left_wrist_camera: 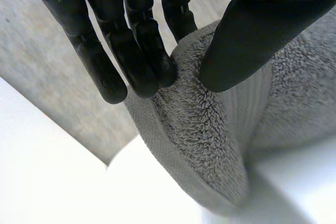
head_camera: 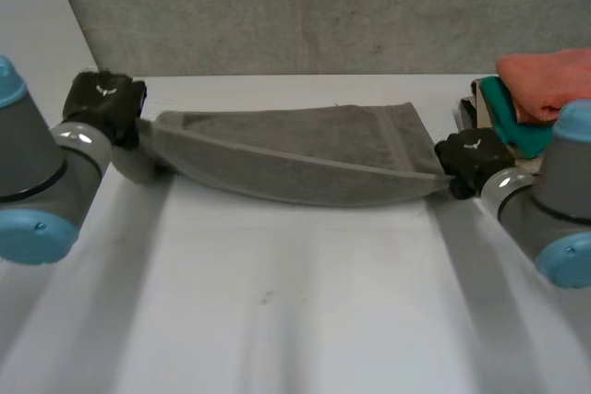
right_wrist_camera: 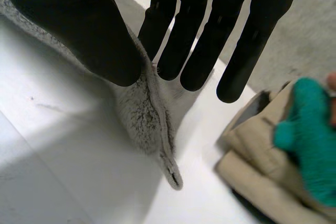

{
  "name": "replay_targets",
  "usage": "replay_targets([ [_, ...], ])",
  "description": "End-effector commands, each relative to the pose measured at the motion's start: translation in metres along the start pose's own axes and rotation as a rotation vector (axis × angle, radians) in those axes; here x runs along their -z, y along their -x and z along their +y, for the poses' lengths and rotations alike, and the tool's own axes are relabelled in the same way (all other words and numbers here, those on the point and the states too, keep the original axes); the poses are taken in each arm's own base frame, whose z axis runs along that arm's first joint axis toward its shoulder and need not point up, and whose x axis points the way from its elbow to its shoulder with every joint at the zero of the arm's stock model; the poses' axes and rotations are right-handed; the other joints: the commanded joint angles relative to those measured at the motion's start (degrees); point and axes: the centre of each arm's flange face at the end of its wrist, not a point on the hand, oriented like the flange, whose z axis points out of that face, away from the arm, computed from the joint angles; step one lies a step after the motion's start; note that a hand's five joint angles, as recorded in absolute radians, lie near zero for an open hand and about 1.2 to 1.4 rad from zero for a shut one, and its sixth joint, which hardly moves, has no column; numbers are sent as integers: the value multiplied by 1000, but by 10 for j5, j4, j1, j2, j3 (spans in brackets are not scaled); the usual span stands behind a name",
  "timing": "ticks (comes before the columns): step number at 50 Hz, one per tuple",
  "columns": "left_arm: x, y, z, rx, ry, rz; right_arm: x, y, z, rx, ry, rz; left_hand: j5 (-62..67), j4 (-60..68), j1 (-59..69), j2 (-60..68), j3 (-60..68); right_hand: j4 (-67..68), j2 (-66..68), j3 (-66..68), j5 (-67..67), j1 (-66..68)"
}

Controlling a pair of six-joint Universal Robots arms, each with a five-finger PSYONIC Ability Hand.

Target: Fold the laundry.

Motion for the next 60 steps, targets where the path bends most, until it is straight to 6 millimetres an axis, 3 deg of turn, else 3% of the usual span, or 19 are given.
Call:
replay_targets([
  [1, 59, 8, 14, -24, 198, 67, 46, -33, -20, 188, 143, -38, 129, 112, 148, 114, 117, 116, 126, 121, 138, 156],
  [4, 94, 7, 23, -67, 301, 127, 69, -43, -18, 303, 253, -86, 129, 112, 148, 114, 117, 116, 126, 121, 138, 156],
  [9, 146, 1, 42, -237, 444, 286, 108, -34, -17, 428, 383, -233, 129, 112, 148, 114, 117, 116, 126, 121, 138, 156],
  [14, 161, -5, 55, -326, 482, 351, 115, -29, -20, 451, 358, -255, 129, 112, 148, 114, 117, 116, 126, 121, 138, 156],
  [20, 132, -6, 54, -341, 367, 288, 91, -29, -16, 426, 287, -172, 129, 112, 148, 114, 117, 116, 126, 121, 138, 156],
  [25, 80, -12, 50, -365, 200, 198, 49, -25, -2, 363, 220, -90, 129, 112, 148, 114, 117, 116, 126, 121, 138, 156],
  [32, 19, -22, 50, -384, 86, 138, 5, -5, 0, 411, 115, 18, 129, 112, 148, 114, 117, 116, 126, 121, 138, 156],
  [40, -30, -37, 64, -397, 96, 106, -39, -5, 5, 431, 13, 132, 129, 112, 148, 114, 117, 116, 126, 121, 138, 156],
  [46, -55, -47, 63, -400, 81, 61, -63, -1, 3, 444, -73, 181, 129, 112, 148, 114, 117, 116, 126, 121, 138, 156],
  [47, -59, -49, 60, -395, 63, 57, -70, 0, 5, 443, -84, 194, 129, 112, 148, 114, 117, 99, 108, 104, 120, 138],
  [48, -61, -50, 58, -394, 55, 57, -73, 0, 7, 443, -85, 198, 129, 112, 148, 114, 117, -66, -57, -61, -45, -27],
  [49, -63, -51, 57, -392, 48, 57, -76, 1, 9, 442, -88, 199, 48, 30, 66, 33, 36, -256, -247, -251, -235, -216],
  [50, -65, -53, 54, -393, 32, 55, -81, 3, 11, 438, -94, 203, -271, -289, -253, -286, -283, -584, -574, -579, -562, -544],
  [52, -66, -56, 51, -395, 21, 57, -83, 7, 11, 434, -101, 194, -571, -588, -552, -586, -583, -584, -574, -579, -562, -544],
  [57, -57, -73, 46, -387, 3, 96, -72, 13, -2, 377, -119, 174, -570, -588, -552, -585, -583, -584, -574, -579, -562, -544],
  [60, -49, -72, 42, -368, 9, 98, -52, 5, -14, 293, -117, 158, -569, -586, -550, -583, -581, -584, -574, -579, -562, -544],
])
